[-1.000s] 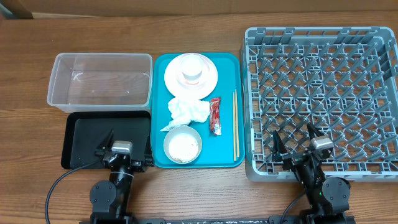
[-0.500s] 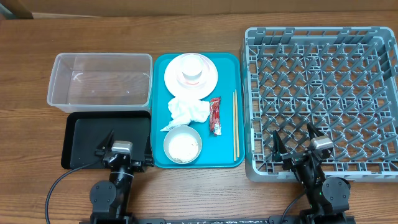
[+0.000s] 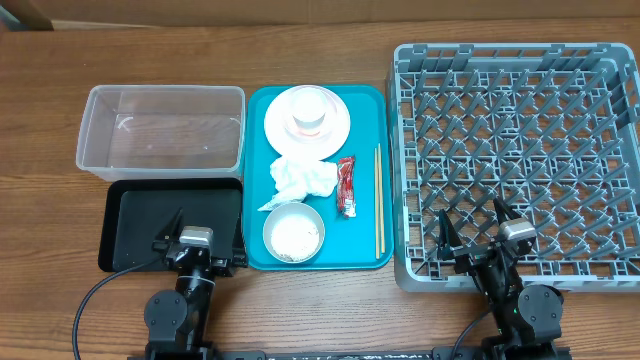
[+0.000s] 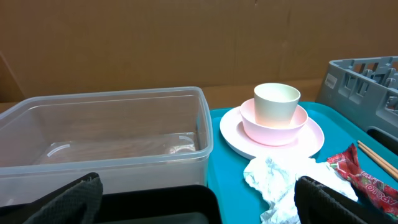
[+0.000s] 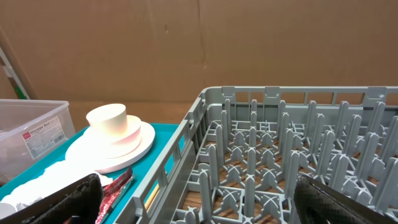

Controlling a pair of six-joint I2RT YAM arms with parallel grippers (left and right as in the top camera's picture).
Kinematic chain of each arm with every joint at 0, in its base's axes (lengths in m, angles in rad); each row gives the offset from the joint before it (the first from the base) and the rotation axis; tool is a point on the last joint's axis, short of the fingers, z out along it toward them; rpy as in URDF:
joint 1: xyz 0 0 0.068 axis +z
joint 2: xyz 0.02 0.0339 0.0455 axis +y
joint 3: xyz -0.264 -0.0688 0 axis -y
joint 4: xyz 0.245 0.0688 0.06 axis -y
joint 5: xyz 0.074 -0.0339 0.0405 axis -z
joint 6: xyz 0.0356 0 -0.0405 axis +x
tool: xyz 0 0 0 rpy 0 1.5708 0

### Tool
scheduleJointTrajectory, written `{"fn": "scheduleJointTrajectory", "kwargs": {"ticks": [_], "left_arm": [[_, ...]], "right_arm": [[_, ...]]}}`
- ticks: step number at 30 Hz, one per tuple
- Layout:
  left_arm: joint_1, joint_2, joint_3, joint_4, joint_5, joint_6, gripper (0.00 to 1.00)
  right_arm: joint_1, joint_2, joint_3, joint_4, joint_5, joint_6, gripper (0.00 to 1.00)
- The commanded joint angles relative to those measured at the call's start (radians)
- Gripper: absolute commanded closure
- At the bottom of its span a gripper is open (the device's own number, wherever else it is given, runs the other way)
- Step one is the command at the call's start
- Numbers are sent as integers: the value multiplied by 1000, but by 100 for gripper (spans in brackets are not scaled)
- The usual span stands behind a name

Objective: Sort waste into correct bins and load items into the dishwasher

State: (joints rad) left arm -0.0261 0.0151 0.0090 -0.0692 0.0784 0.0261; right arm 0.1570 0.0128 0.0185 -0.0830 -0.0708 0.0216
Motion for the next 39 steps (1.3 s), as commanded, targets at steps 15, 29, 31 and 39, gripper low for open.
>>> {"fn": "scheduleJointTrajectory", "kwargs": {"ticks": [15,29,31,39], "left_arm": [[-6,-3,-4,-3,-8,12,0],[-6,-3,-4,3,-8,12,0],[-6,-3,-4,18,4,-1,0],[-7,-3,0,136,397,-285,0]], "right_arm": [[-2,-10,-11,5,1,-7,0],[-2,-10,-11,5,1,-7,0],[-2,-10,-11,5,1,-7,0],[-2,-10,-11,5,1,-7,0]]}}
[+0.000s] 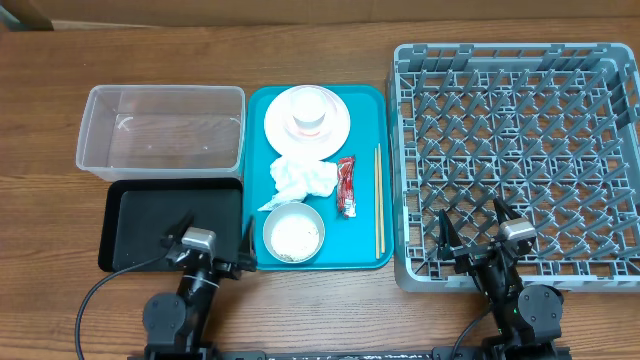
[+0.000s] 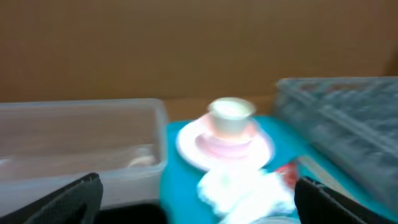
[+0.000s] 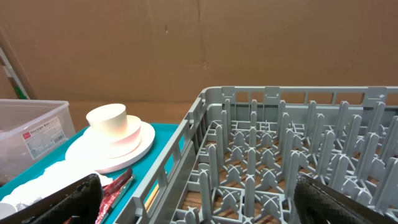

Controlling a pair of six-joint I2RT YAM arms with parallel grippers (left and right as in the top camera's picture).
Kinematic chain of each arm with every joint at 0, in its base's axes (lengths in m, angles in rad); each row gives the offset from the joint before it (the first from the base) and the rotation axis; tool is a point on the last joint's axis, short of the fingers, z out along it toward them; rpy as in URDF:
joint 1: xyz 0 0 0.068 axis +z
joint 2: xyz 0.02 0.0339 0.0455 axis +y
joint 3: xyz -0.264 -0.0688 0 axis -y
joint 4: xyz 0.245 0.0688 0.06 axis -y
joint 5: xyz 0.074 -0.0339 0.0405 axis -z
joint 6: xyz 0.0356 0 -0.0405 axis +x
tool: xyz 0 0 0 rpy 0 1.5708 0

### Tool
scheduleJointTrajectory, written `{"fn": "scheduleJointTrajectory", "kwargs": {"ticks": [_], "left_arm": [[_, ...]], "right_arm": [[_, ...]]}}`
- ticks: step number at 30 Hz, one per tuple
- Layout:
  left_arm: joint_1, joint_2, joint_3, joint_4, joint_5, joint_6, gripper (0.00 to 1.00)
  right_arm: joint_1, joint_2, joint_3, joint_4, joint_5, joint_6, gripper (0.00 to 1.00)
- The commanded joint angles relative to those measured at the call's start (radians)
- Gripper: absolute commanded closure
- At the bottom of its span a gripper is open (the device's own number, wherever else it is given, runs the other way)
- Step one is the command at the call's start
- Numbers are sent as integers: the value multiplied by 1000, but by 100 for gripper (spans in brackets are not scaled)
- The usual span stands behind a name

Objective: Sort waste into correct bins and load items into the dishwasher

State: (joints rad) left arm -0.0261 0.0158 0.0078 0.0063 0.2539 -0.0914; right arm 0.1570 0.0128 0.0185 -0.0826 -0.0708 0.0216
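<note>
A teal tray holds a white plate with a pink bowl and a cup stacked on it. It also holds a crumpled tissue, a red wrapper, chopsticks and a round bowl. My left gripper is open over the black bin's right end, angled toward the tray. Its wrist view is blurred, showing the cup and tissue ahead. My right gripper is open over the near edge of the grey dish rack, holding nothing.
A clear plastic bin stands left of the tray, with a black bin in front of it. The rack's upright pegs fill the right wrist view. A brown cardboard wall stands behind the table.
My left gripper has turned to the right, toward the tray, and its view is now blurred with the plate stack nearer the middle. The right arm and all items are unchanged.
</note>
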Motion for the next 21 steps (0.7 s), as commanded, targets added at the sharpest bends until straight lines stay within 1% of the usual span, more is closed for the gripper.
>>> {"fn": "scheduleJointTrajectory", "kwargs": {"ticks": [1,3,5,6,8,11,14,17,21], "left_arm": [[-7,-4,8,124,261,-238,0],[-7,-4,28,236,266,-369,0],[-7,-4,60,325,262,-465,0],[-7,-4,82,344,264,-494,0],[-7,-2,141,331,280,-534,0],[-7,37,269,262,352,-545,0],[-7,132,422,147,401,-541,0],[-7,282,596,24,475,-494,0],[-7,528,845,-192,616,-457,0]], "right_arm": [[-2,-10,-11,4,1,-7,0],[-2,-10,-11,4,1,-7,0],[-2,-10,-11,4,1,-7,0],[-2,-10,-11,5,1,-7,0],[-2,-10,-11,4,1,-7,0],[-2,-10,-11,4,1,-7,0],[-2,-10,-11,5,1,-7,0],[-2,-10,-11,4,1,-7,0],[-2,-10,-11,4,1,-7,0]]}}
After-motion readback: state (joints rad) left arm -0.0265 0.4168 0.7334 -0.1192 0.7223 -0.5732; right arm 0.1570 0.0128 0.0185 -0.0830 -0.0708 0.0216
